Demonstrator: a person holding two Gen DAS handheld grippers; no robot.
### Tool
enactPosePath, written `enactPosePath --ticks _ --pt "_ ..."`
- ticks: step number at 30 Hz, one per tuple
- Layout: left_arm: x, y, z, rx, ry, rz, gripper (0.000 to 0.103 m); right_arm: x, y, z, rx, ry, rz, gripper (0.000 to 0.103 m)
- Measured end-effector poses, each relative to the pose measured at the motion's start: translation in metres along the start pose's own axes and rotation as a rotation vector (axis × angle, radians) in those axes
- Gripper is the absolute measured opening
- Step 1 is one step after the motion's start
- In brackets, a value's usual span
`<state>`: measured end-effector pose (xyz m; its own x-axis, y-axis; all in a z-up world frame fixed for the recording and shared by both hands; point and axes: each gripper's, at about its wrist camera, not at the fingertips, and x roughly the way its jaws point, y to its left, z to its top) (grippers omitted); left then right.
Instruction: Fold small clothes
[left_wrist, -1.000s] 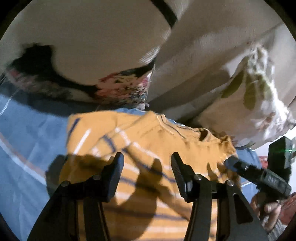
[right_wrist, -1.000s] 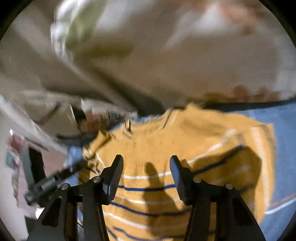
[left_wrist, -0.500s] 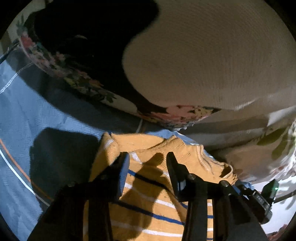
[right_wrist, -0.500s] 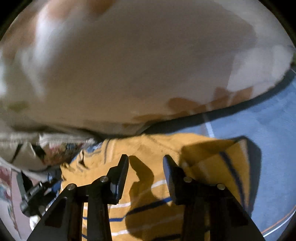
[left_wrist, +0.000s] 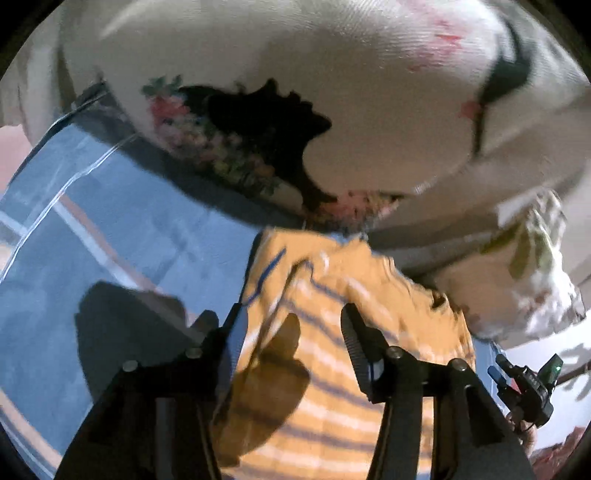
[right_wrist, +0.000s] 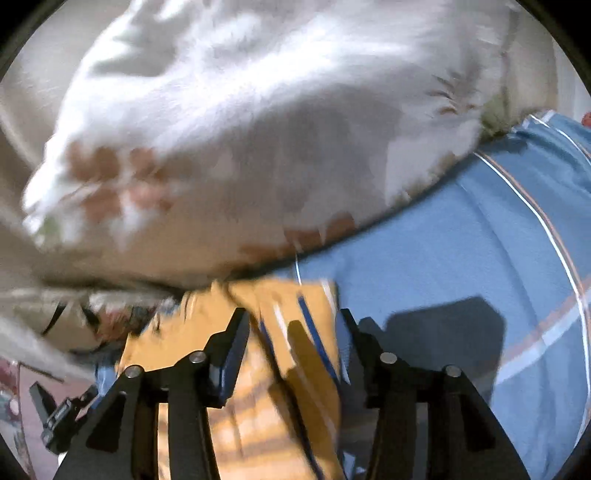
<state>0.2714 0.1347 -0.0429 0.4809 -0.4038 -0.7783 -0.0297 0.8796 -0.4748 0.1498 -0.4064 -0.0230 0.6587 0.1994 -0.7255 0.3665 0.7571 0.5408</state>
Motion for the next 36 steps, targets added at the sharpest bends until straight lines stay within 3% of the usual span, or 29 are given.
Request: enactPosePath --ticks 5,9,17,26,32,36 --pt "-0.028 0.012 -0.042 -0.029 0.023 -0.022 0.052 -0.043 -0.027 -0.053 0.078 0.058 0.129 0.054" --pt "-0.039 0.021 -0.076 -0.096 0.028 -0.066 0.061 -0.057 -0.033 -0.102 0.123 0.123 0.221 0.056" --pt "-0.025 0.022 -0.117 -0.138 0.105 -0.056 0.062 -0.014 -0.017 -0.172 0.197 0.294 0.323 0.060" --pt "-0.002 0.009 -0.097 -0.104 0.089 -0.041 0.062 0.014 -0.002 -0.145 0.215 0.235 0.316 0.069" --pt "0.007 0.000 -0.078 -0.040 0.073 0.056 0.062 0.023 -0.002 -0.126 0.260 0.203 0.311 0.069" --pt "0.012 0.002 -0.070 -0.023 0.065 0.083 0.062 0.027 -0.003 -0.122 0.283 0.194 0.305 0.069"
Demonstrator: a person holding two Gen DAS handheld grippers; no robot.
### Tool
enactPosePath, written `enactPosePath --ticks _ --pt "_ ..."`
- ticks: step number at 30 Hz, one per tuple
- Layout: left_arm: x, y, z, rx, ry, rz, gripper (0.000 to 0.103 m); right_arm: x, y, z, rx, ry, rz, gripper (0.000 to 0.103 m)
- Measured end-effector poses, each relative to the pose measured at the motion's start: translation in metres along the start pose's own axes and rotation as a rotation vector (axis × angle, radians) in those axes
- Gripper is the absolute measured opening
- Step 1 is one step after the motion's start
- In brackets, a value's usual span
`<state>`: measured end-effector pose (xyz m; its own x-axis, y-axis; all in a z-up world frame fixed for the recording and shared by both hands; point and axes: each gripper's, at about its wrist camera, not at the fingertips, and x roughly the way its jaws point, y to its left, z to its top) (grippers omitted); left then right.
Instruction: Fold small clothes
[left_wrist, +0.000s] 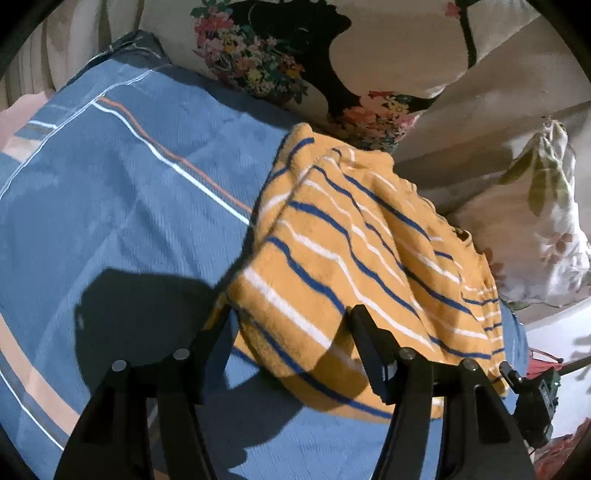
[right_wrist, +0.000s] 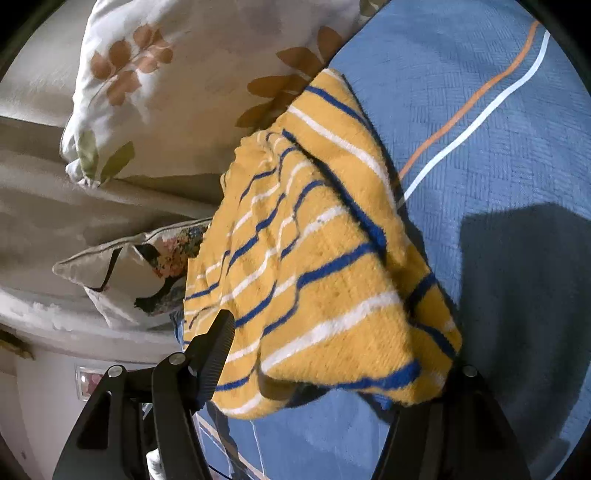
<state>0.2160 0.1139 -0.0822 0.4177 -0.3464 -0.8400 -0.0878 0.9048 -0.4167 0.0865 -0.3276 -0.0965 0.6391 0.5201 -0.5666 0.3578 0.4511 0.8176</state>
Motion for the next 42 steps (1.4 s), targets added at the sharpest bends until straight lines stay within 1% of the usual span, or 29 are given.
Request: enactPosePath --ticks 2,4,6,7,8,9,10,11,12,13,14,15,16,18,21,27,34,36,40,42 --pt "0.006 0.003 0.005 -0.009 0.009 -0.014 0.064 0.001 -0.001 0.001 0.010 -0.006 0.001 0.069" --pt "0.012 0.004 0.008 -0.020 0.010 -0.046 0.076 0.003 -0.003 0.002 0.033 -0.019 0.006 0.069" --pt "0.015 0.001 0.010 -0.027 0.003 -0.054 0.083 0.004 -0.002 0.003 0.046 -0.030 0.001 0.069" --pt "0.016 -0.003 0.011 -0.023 0.006 -0.040 0.084 0.005 0.000 0.002 0.042 -0.031 -0.010 0.068" --pt "0.017 -0.007 0.011 -0.011 0.012 -0.017 0.084 0.006 0.004 0.002 0.022 -0.030 -0.043 0.056" --pt "0.018 -0.010 0.011 0.001 0.018 0.001 0.083 0.007 0.006 0.002 0.000 -0.027 -0.094 0.043" --pt "0.018 -0.012 0.012 0.007 0.019 0.010 0.064 0.008 0.005 0.003 -0.015 -0.020 -0.117 0.027" --pt "0.018 -0.012 0.012 0.014 0.022 0.032 0.049 0.008 0.002 0.003 -0.010 -0.018 -0.102 0.024" --pt "0.017 -0.009 0.013 0.005 0.035 0.032 0.033 0.006 -0.003 0.004 0.009 -0.011 -0.081 0.022" --pt "0.016 -0.005 0.014 -0.014 0.039 0.014 0.027 0.004 -0.005 0.005 0.016 -0.008 -0.070 0.021" --pt "0.013 0.003 0.015 -0.048 0.043 -0.020 0.024 0.002 -0.004 0.004 0.009 -0.006 -0.063 0.019" --pt "0.010 0.009 0.014 -0.075 0.048 -0.046 0.019 0.000 -0.001 0.003 -0.008 -0.005 -0.063 0.019" --pt "0.007 0.014 0.013 -0.100 0.049 -0.072 0.016 -0.001 0.002 0.002 -0.019 -0.005 -0.064 0.018" --pt "-0.002 0.016 0.010 -0.118 0.044 -0.089 0.015 -0.007 0.006 0.000 -0.025 -0.005 -0.057 0.017" --pt "-0.018 0.010 0.000 -0.101 0.030 -0.099 0.014 -0.015 0.009 -0.002 -0.023 -0.003 -0.045 0.012" --pt "-0.045 0.010 -0.017 -0.111 0.027 -0.148 0.014 -0.041 0.010 -0.013 -0.033 0.004 -0.017 0.011" --pt "-0.062 0.011 -0.049 -0.112 0.048 -0.156 0.014 -0.069 0.004 -0.030 -0.030 0.018 0.000 0.011" --pt "-0.067 0.015 -0.062 -0.109 0.056 -0.139 0.014 -0.073 0.000 -0.038 -0.030 0.031 -0.003 0.011" --pt "-0.067 0.022 -0.080 -0.077 0.075 -0.091 0.015 -0.074 -0.013 -0.055 -0.027 0.054 -0.038 0.012" --pt "-0.069 0.028 -0.085 -0.066 0.082 -0.092 0.016 -0.074 -0.023 -0.060 -0.036 0.056 -0.068 0.017"
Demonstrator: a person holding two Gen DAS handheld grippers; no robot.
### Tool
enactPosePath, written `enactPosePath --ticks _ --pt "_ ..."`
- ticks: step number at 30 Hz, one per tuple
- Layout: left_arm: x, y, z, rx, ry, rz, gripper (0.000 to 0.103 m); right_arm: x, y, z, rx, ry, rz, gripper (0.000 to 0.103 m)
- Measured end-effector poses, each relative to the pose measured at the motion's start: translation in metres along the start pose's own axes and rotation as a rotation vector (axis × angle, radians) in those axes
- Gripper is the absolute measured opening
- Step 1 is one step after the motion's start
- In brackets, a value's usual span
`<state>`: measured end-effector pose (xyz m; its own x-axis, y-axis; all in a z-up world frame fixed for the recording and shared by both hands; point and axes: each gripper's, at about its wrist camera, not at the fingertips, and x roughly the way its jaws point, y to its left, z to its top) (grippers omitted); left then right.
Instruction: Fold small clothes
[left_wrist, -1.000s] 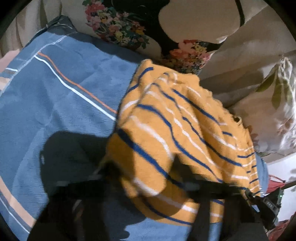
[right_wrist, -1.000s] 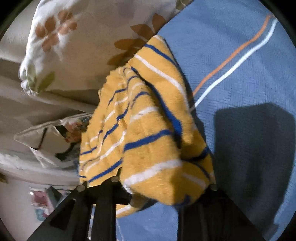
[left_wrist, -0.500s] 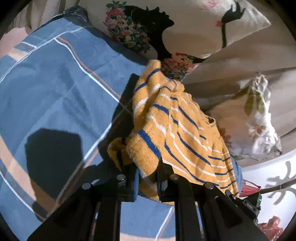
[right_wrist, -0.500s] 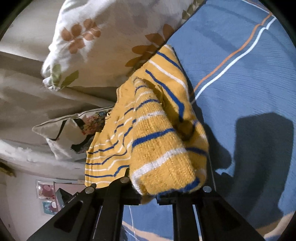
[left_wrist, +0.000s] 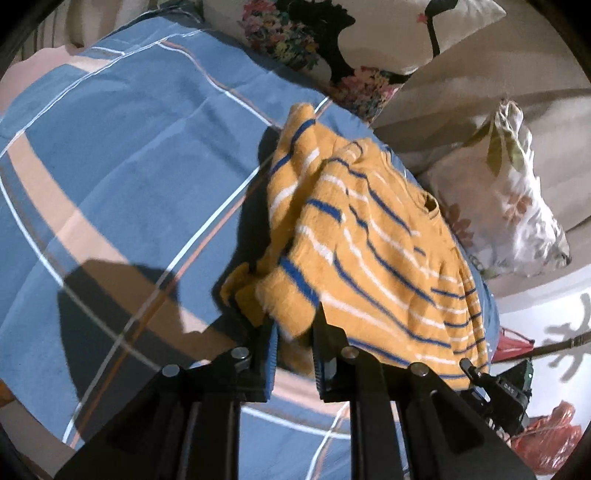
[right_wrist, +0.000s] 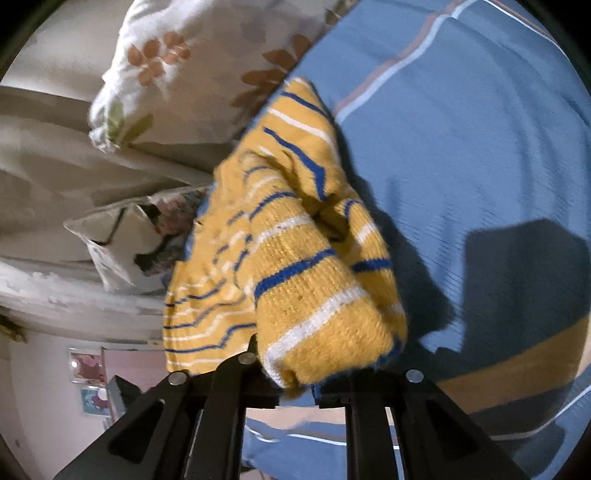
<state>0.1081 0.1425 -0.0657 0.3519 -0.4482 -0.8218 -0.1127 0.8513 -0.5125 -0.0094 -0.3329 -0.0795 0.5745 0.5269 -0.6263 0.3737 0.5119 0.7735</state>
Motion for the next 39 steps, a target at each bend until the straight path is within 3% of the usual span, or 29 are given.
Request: enactPosePath --ticks 4,8,10,11,13,17,22,23,24,25,28,34,39 --pt "-0.025 0.010 -0.005 0.050 -0.026 0.020 0.016 -0.027 -0.001 -0.002 -0.038 -0.032 0.008 0.024" --pt "-0.056 0.007 -0.004 0.116 -0.089 0.066 0.018 -0.066 0.027 0.007 -0.208 -0.121 -0.093 0.026" --pt "-0.063 -0.002 0.000 0.154 -0.119 0.093 0.030 -0.068 0.047 0.020 -0.286 -0.153 -0.132 0.034" --pt "-0.065 -0.009 0.002 0.178 -0.136 0.100 0.033 -0.062 0.059 0.028 -0.320 -0.159 -0.148 0.041" --pt "-0.062 -0.023 0.006 0.204 -0.154 0.095 0.044 -0.041 0.077 0.041 -0.380 -0.138 -0.165 0.046" --pt "-0.037 -0.049 0.021 0.236 -0.140 0.058 0.044 0.023 0.100 0.071 -0.476 -0.114 -0.282 0.046" --pt "-0.013 -0.073 0.042 0.299 -0.146 0.081 0.044 0.078 0.107 0.094 -0.532 -0.074 -0.395 0.046" --pt "-0.010 -0.076 0.045 0.312 -0.152 0.088 0.044 0.084 0.105 0.096 -0.530 -0.056 -0.403 0.044" --pt "-0.006 -0.078 0.051 0.326 -0.157 0.101 0.044 0.090 0.104 0.098 -0.523 -0.028 -0.385 0.036" --pt "-0.003 -0.079 0.054 0.330 -0.157 0.112 0.044 0.091 0.103 0.098 -0.522 -0.012 -0.366 0.006" --pt "0.008 -0.079 0.071 0.337 -0.157 0.130 0.044 0.083 0.105 0.097 -0.541 -0.013 -0.353 0.005" --pt "0.041 -0.075 0.096 0.348 -0.136 0.189 0.045 0.053 0.082 0.123 -0.443 -0.127 -0.470 0.005" --pt "0.087 -0.061 0.110 0.316 -0.069 0.280 0.045 0.061 0.058 0.131 -0.375 -0.115 -0.488 0.005"
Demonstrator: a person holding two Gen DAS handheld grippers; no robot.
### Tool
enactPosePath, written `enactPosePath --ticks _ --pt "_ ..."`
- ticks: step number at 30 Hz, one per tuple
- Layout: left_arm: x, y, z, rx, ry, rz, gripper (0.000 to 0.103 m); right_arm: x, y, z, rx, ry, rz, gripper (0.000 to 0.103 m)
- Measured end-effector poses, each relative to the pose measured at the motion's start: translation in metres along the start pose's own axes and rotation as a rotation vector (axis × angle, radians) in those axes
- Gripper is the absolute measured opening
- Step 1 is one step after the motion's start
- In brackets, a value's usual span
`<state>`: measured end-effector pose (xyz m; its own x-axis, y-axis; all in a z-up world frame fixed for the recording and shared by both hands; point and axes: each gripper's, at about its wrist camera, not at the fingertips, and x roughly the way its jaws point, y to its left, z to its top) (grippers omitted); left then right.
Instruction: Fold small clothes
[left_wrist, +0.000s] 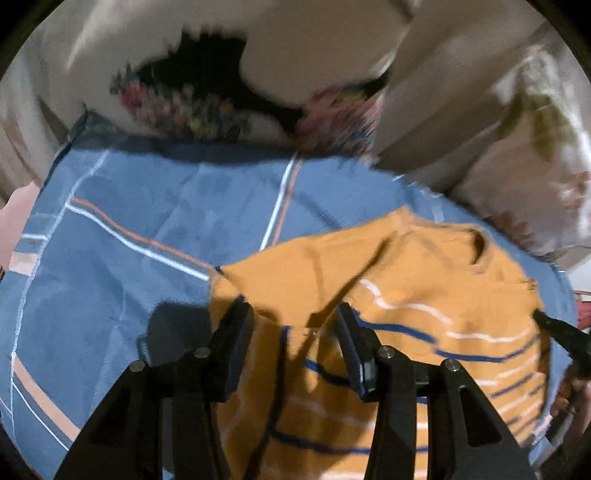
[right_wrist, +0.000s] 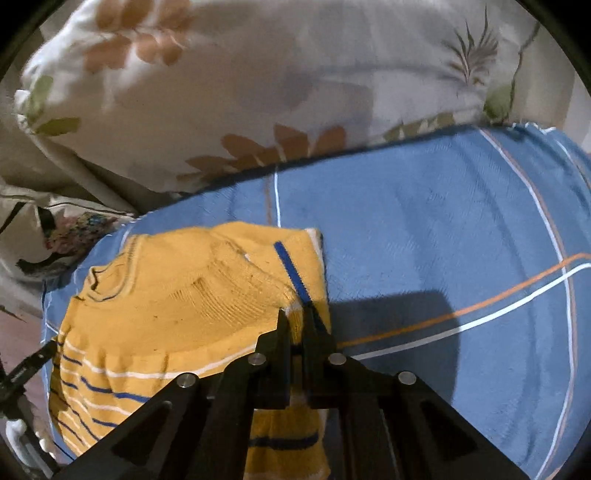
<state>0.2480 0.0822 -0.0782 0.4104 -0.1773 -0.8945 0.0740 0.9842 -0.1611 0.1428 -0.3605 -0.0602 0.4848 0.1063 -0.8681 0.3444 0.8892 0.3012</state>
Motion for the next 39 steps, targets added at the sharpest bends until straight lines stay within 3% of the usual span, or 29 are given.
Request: enactPosePath --ticks 3,9,11,13,17,19,20,21,24,25,26,28,32,35,39 --pt "0.017 0.009 -0.005 -0.038 0.026 0.003 0.045 0.002 -0.005 0.001 0.026 -0.002 0.018 0.006" --pt "0.005 0.012 -0.005 -0.044 -0.006 -0.033 0.045 -0.010 -0.005 0.004 0.020 -0.009 0.058 0.015" --pt "-0.011 0.017 -0.004 -0.063 -0.036 -0.057 0.045 -0.025 -0.003 0.005 0.021 -0.042 0.064 0.029" --pt "-0.025 0.022 -0.003 -0.079 -0.067 -0.055 0.045 -0.040 0.000 0.004 0.010 -0.078 0.053 0.036" --pt "-0.052 0.023 -0.005 -0.113 -0.098 -0.099 0.045 -0.067 0.017 -0.003 -0.033 -0.146 0.025 0.038" --pt "-0.059 0.015 -0.010 -0.098 -0.103 -0.128 0.045 -0.076 0.030 -0.007 -0.061 -0.188 0.001 0.049" --pt "-0.059 0.008 -0.014 -0.078 -0.098 -0.139 0.045 -0.078 0.034 -0.010 -0.069 -0.206 -0.013 0.060" --pt "-0.058 0.005 -0.018 -0.066 -0.090 -0.143 0.045 -0.080 0.036 -0.012 -0.075 -0.217 -0.021 0.062" --pt "-0.043 -0.003 -0.036 -0.059 -0.041 -0.142 0.045 -0.070 0.039 -0.015 -0.102 -0.167 0.028 0.060" --pt "-0.036 0.000 -0.041 -0.071 -0.025 -0.131 0.045 -0.068 0.039 -0.017 -0.100 -0.147 0.060 0.048" --pt "-0.031 0.004 -0.047 -0.090 -0.017 -0.117 0.045 -0.064 0.040 -0.021 -0.094 -0.119 0.103 0.044" --pt "-0.026 0.012 -0.054 -0.120 -0.010 -0.101 0.045 -0.052 0.041 -0.031 -0.089 -0.053 0.147 0.044" --pt "-0.018 0.028 -0.064 -0.183 0.018 -0.088 0.045 -0.031 0.030 -0.045 -0.071 0.022 0.087 0.043" --pt "-0.030 0.029 -0.067 -0.196 -0.005 -0.079 0.045 -0.051 0.027 -0.047 -0.039 -0.012 0.117 0.043" --pt "-0.064 0.037 -0.079 -0.229 -0.076 -0.083 0.045 -0.093 0.039 -0.051 -0.113 -0.077 0.155 0.044"
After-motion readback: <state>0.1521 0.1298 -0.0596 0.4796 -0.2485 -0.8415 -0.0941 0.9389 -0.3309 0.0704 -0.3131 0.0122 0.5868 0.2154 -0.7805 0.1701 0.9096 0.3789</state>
